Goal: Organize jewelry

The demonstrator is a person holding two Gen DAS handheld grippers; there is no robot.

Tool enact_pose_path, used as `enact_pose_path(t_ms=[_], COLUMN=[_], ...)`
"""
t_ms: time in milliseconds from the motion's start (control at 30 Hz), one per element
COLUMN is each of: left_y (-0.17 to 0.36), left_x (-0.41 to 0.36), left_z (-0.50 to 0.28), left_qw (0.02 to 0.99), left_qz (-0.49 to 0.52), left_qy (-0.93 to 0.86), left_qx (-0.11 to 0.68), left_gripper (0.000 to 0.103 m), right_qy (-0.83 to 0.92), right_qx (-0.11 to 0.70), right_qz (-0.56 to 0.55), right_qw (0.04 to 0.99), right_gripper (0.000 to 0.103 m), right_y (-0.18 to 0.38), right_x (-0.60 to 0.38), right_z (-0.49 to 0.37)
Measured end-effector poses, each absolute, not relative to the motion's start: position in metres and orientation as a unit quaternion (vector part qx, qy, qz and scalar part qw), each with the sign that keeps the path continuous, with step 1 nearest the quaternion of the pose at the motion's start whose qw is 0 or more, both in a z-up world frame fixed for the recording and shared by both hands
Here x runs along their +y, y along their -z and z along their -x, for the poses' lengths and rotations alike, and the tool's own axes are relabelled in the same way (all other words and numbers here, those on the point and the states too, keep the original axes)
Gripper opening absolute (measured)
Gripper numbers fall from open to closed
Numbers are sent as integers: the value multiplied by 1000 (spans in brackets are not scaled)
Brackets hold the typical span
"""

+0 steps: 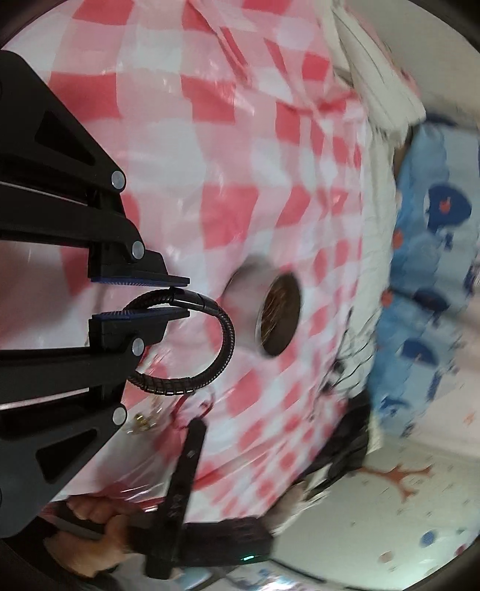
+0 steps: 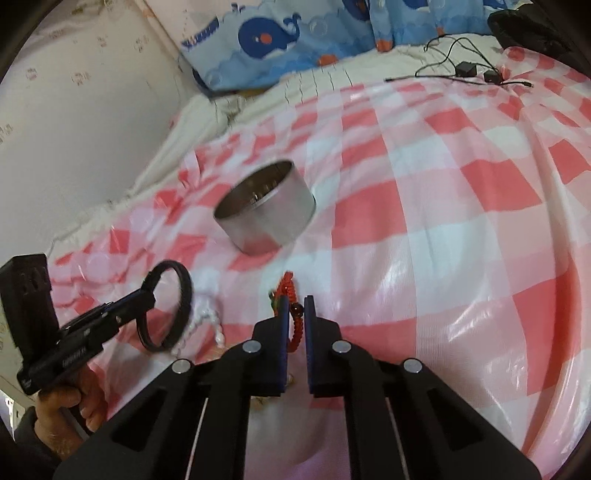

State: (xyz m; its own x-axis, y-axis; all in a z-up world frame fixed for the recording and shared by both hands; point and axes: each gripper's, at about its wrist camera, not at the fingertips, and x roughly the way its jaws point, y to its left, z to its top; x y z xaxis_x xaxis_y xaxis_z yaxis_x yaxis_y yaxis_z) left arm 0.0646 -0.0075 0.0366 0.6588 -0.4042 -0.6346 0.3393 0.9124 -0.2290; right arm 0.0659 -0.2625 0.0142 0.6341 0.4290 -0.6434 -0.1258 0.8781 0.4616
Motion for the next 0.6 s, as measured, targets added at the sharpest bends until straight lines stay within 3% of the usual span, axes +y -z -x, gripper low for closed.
enact_pose_path(t_ms=[100, 133, 167, 200, 467, 500, 567, 600], left_y=[-27, -22, -17, -13, -5, -5, -4, -4], left_x=[2, 3, 3, 2, -10, -13, -16, -16], left_z=[-72, -76, -80, -82, -86, -86, -85, -84], left_qw=[906, 902, 897, 894, 890, 890, 891, 892], left_qz=[60, 62, 63, 62, 26, 17, 6, 3], left_qy=[182, 172, 166, 160, 158, 157, 153, 152], left_qx=[378, 390, 405, 414, 427, 427, 427, 426], left_gripper=[10, 10, 10, 10, 26, 28, 28, 28], right_qy=[-149, -146, -138, -135, -101, -95, -92, -93], right_qx=[411, 413, 414, 412, 442, 442, 440, 439], right_qz=[-191, -189, -183, -176, -55, -42, -36, -40], right_qw=[879, 879, 881, 884, 890, 891, 892, 893], right_gripper=[11, 28, 55, 62, 59, 54, 30, 22], right_y=[-11, -10, -11, -11, -3, -2, -1, 0], right_x=[-262, -262, -260, -259, -226, -222, -222, -223], right_z=[-70, -70, -71, -70, -76, -76, -75, -75])
